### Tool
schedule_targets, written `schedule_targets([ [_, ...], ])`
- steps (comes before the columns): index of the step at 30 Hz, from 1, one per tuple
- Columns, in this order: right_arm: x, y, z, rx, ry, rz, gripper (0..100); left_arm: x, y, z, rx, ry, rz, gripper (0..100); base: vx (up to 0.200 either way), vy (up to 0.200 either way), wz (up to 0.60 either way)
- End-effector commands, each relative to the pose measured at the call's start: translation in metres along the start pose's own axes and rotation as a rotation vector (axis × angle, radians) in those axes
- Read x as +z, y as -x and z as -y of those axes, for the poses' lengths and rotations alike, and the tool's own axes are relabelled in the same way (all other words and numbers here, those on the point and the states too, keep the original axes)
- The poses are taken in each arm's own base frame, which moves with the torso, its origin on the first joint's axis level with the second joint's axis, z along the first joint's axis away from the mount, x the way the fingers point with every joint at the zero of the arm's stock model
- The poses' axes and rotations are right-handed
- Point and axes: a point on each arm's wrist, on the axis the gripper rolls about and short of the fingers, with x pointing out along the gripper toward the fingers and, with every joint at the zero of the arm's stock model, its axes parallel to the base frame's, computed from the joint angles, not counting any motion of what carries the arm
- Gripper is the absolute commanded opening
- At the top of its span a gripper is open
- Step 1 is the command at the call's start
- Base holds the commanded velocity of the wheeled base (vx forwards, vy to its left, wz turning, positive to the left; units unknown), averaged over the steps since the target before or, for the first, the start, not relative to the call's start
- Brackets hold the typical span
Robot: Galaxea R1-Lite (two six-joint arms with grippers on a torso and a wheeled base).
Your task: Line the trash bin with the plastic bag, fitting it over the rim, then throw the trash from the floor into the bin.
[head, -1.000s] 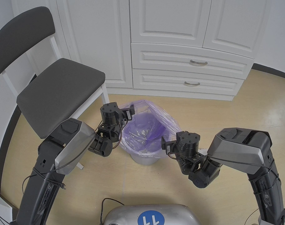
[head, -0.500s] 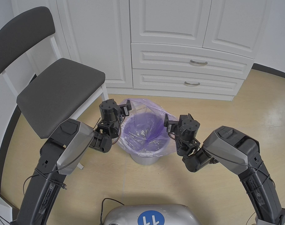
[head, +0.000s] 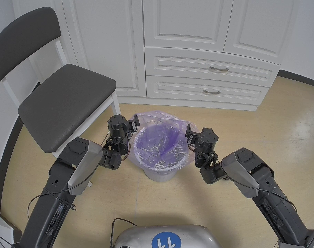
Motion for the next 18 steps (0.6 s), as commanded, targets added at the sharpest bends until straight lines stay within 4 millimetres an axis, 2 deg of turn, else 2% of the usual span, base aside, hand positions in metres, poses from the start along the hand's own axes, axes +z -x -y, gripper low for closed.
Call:
schedule_targets([
  [1, -0.021, -0.004, 0.009, -0.022, -0.022, -0.047, 100, -0.018, -0.001, -0.006, 0.009, -0.011, -0.026, 100, 0.000, 0.000, 0.00],
  [10, -0.022, 0.000, 0.007, -0.019, -0.026, -0.056, 100, -0.032, 0.000, -0.010, 0.017, -0.022, -0.054, 100, 0.000, 0.000, 0.00],
  [13, -0.028, 0.010, 0.007, -0.012, -0.008, -0.076, 100, -0.034, -0.001, -0.014, 0.024, -0.024, -0.058, 100, 0.000, 0.000, 0.00],
  [15, -0.032, 0.029, 0.006, 0.015, 0.031, -0.120, 100, -0.033, -0.003, -0.017, 0.030, -0.024, -0.057, 100, 0.000, 0.000, 0.00],
  [18, -0.029, 0.046, 0.006, 0.040, 0.072, -0.153, 100, -0.033, -0.004, -0.022, 0.040, -0.024, -0.057, 100, 0.000, 0.000, 0.00],
])
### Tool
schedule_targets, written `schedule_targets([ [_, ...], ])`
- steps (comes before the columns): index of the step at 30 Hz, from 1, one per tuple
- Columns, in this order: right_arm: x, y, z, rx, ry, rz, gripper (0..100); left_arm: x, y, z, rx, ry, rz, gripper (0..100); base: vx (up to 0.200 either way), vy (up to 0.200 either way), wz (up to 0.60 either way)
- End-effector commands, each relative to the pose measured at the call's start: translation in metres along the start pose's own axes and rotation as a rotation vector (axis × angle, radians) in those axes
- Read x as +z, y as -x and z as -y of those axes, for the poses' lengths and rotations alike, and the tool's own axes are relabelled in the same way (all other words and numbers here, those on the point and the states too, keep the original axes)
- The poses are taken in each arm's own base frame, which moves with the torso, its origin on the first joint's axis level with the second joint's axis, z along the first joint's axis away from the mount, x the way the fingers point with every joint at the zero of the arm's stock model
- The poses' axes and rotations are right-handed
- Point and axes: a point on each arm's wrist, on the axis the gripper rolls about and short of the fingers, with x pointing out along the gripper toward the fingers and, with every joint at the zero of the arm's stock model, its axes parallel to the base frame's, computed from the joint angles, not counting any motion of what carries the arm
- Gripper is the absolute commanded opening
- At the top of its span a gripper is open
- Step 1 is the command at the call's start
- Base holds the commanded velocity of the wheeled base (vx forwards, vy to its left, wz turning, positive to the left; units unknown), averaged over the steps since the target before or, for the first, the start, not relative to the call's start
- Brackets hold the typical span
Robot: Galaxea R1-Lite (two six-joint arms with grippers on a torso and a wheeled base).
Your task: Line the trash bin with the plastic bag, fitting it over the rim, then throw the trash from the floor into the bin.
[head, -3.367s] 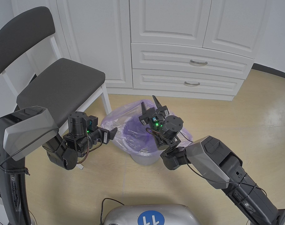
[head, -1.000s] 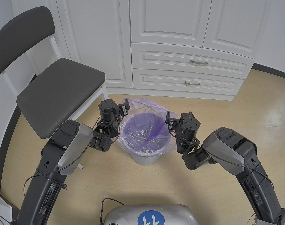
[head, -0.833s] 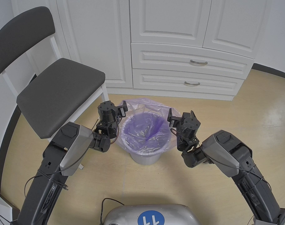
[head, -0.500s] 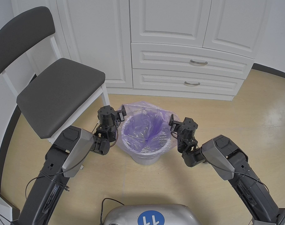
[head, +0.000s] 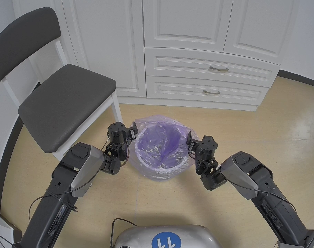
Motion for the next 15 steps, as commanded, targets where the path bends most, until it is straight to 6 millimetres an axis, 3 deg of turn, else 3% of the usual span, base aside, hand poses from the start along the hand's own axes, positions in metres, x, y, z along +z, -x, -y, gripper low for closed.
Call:
schedule_targets([
  [1, -0.001, 0.031, -0.004, 0.046, 0.074, -0.070, 100, -0.003, -0.003, -0.009, 0.017, -0.002, -0.005, 100, 0.000, 0.000, 0.00],
  [7, 0.006, 0.055, -0.004, 0.089, 0.110, -0.110, 100, -0.009, -0.004, -0.014, 0.021, -0.007, -0.018, 100, 0.000, 0.000, 0.00],
  [11, 0.013, 0.050, -0.007, 0.089, 0.092, -0.083, 100, -0.010, -0.004, -0.014, 0.018, -0.008, -0.021, 100, 0.000, 0.000, 0.00],
  [15, 0.026, 0.032, -0.006, 0.067, 0.052, -0.012, 100, -0.015, -0.003, -0.014, 0.018, -0.010, -0.028, 100, 0.000, 0.000, 0.00],
])
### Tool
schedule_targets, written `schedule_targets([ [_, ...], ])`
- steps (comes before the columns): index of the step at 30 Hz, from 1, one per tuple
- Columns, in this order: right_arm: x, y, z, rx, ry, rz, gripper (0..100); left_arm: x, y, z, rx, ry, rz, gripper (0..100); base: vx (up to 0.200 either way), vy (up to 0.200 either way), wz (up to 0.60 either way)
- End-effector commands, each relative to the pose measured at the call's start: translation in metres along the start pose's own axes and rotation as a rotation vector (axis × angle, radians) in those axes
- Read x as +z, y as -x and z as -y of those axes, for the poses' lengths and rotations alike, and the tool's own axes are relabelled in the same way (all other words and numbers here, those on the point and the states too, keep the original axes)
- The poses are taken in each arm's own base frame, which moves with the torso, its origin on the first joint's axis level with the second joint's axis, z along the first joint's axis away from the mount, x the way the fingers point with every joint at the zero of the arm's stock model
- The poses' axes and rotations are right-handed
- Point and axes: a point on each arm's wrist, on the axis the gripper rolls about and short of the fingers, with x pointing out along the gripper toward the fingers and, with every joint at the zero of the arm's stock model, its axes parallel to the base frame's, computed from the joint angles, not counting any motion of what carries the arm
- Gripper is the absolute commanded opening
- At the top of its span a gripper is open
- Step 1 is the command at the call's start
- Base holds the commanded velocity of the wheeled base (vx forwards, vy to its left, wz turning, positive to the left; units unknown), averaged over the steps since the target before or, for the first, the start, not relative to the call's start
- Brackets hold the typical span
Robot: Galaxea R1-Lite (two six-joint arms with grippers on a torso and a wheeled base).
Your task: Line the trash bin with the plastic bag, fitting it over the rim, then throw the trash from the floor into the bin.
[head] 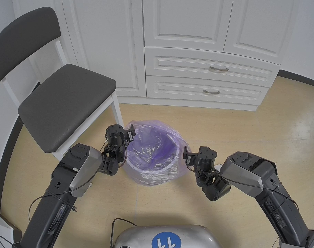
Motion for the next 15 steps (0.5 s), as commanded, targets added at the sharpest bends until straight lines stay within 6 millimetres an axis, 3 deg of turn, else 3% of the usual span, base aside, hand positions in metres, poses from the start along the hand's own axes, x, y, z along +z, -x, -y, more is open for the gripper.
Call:
schedule_targets([
  [1, 0.031, -0.014, -0.003, -0.006, -0.058, 0.106, 100, -0.006, 0.000, -0.002, 0.002, -0.003, -0.010, 100, 0.000, 0.000, 0.00],
  [10, 0.040, -0.026, 0.002, -0.025, -0.082, 0.154, 100, -0.013, 0.001, -0.001, 0.004, 0.008, -0.019, 100, 0.000, 0.000, 0.00],
  [15, 0.053, -0.030, 0.010, -0.043, -0.091, 0.174, 100, -0.002, 0.008, 0.021, -0.029, 0.061, -0.011, 100, 0.000, 0.000, 0.00],
])
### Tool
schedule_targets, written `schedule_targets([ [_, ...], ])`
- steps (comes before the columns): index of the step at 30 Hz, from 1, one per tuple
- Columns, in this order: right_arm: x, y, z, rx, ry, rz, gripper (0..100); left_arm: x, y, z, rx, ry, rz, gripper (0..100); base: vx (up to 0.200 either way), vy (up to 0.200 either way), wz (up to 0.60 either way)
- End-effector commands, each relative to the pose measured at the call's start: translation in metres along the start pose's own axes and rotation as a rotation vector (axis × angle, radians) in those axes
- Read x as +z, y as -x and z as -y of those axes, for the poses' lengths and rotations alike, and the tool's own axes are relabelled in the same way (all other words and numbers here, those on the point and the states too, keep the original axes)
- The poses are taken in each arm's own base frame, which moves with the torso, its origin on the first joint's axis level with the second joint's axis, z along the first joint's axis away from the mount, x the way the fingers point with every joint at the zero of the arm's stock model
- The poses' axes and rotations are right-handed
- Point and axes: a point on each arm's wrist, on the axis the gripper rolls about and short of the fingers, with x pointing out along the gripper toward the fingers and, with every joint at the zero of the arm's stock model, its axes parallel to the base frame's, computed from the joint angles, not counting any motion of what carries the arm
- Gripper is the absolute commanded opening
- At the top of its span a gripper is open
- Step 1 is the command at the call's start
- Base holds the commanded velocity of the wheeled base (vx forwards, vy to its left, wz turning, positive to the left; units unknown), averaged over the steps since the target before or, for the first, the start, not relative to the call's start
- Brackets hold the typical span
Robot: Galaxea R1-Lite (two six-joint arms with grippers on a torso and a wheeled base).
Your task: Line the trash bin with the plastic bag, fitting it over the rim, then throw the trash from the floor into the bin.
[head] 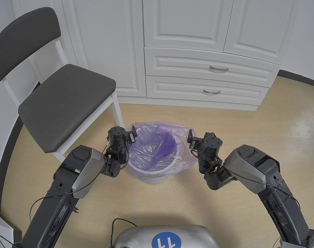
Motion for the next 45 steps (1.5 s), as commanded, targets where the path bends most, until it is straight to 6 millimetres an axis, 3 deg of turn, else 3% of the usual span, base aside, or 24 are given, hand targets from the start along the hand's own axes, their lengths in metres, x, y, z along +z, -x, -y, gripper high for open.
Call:
schedule_targets([
  [1, 0.013, -0.006, 0.006, -0.014, -0.009, 0.024, 100, 0.013, 0.009, 0.022, -0.038, 0.023, 0.007, 100, 0.000, 0.000, 0.00],
  [7, 0.016, -0.008, 0.008, -0.019, -0.010, 0.026, 100, 0.023, 0.036, 0.033, -0.051, 0.027, -0.080, 100, 0.000, 0.000, 0.00],
  [17, 0.017, -0.008, 0.008, -0.016, -0.010, 0.027, 100, 0.015, 0.039, 0.030, -0.044, 0.035, -0.117, 100, 0.000, 0.000, 0.00],
  [28, 0.021, -0.009, 0.008, -0.016, -0.015, 0.036, 100, 0.024, 0.053, 0.052, -0.060, 0.188, -0.220, 100, 0.000, 0.000, 0.00],
  [37, 0.020, -0.009, 0.008, -0.016, -0.013, 0.033, 100, 0.020, 0.079, 0.074, -0.125, 0.213, -0.301, 100, 0.000, 0.000, 0.00],
  [45, 0.019, -0.008, 0.008, -0.015, -0.013, 0.033, 100, 0.009, 0.091, 0.071, -0.114, 0.181, -0.353, 100, 0.000, 0.000, 0.00],
])
